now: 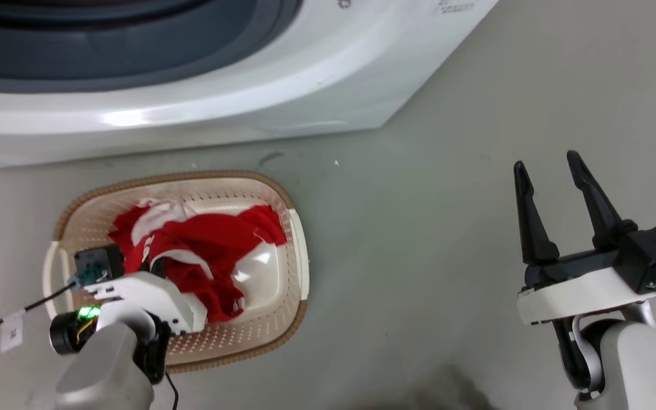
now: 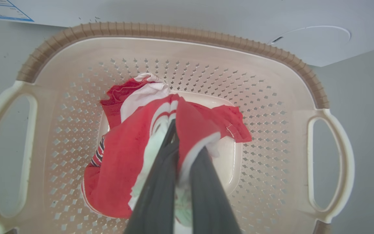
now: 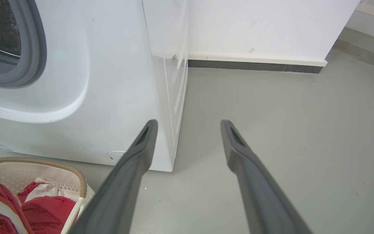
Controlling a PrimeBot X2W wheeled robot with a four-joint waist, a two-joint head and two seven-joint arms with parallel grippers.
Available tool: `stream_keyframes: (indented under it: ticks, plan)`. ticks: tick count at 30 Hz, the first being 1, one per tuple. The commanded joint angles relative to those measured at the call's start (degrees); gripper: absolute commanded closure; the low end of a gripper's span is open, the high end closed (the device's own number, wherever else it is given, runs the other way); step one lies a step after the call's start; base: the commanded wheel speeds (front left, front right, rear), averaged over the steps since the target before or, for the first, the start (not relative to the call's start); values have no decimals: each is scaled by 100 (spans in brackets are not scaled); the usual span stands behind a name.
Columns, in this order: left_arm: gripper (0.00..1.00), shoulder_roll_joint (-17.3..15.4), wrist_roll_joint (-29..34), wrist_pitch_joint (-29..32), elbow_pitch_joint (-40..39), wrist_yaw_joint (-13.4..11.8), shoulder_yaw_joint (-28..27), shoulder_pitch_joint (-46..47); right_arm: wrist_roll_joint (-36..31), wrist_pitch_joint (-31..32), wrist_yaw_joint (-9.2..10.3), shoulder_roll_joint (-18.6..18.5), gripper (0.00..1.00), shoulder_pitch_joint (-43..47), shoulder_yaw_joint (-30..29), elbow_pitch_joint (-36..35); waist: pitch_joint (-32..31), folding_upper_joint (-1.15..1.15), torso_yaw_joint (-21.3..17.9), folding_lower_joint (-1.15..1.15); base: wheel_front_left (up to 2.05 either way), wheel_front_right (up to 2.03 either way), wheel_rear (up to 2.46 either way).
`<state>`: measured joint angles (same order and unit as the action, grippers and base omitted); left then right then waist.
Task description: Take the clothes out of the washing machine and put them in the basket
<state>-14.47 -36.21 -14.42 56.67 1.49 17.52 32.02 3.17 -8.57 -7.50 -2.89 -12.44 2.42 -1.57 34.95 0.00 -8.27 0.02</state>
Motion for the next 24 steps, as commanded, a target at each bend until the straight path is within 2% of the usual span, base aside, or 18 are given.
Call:
stream_keyframes:
  ticks: [1,5,8,9,10,11,12,13,19,20,24]
  plan:
    - [100,19,21,-36,244,53,-10,197,46,-73,2,4,0,-139,26,28,435,0,-188,-2,0,0,0]
    - [100,106,58,-25,848,178,73,510,87,-165,2,3,0,-264,81,121,621,0,-287,-2,0,0,0]
    - [100,190,48,-9,1213,183,111,640,132,-227,2,3,0,-332,96,188,677,0,-314,-2,0,0,0]
    - [84,198,57,-13,1295,183,126,671,135,-252,3,3,0,-337,101,213,686,0,-320,-2,0,0,0]
    - [84,198,57,-13,1295,183,126,671,135,-252,3,3,0,-337,101,213,686,0,-320,-2,0,0,0]
    - [63,214,53,-17,1356,187,129,697,135,-261,2,3,0,-339,105,234,691,0,-322,-2,0,0,0]
    - [17,233,48,-23,1406,191,132,717,156,-275,2,3,0,-346,102,255,694,0,-318,-2,0,0,0]
    - [0,291,33,-28,1483,193,139,715,155,-303,2,2,0,-378,67,312,648,0,-301,-2,0,0,0]
    - [0,314,-18,-64,1567,198,94,557,115,-353,2,2,0,-395,44,478,269,0,-225,-2,0,0,0]
    - [0,326,-26,-82,1545,199,40,433,152,-385,2,2,0,-341,71,588,-89,0,-168,-2,0,0,0]
    - [0,281,49,-87,1145,115,-120,137,139,-375,2,2,0,-218,16,685,-568,0,-80,-2,0,0,0]
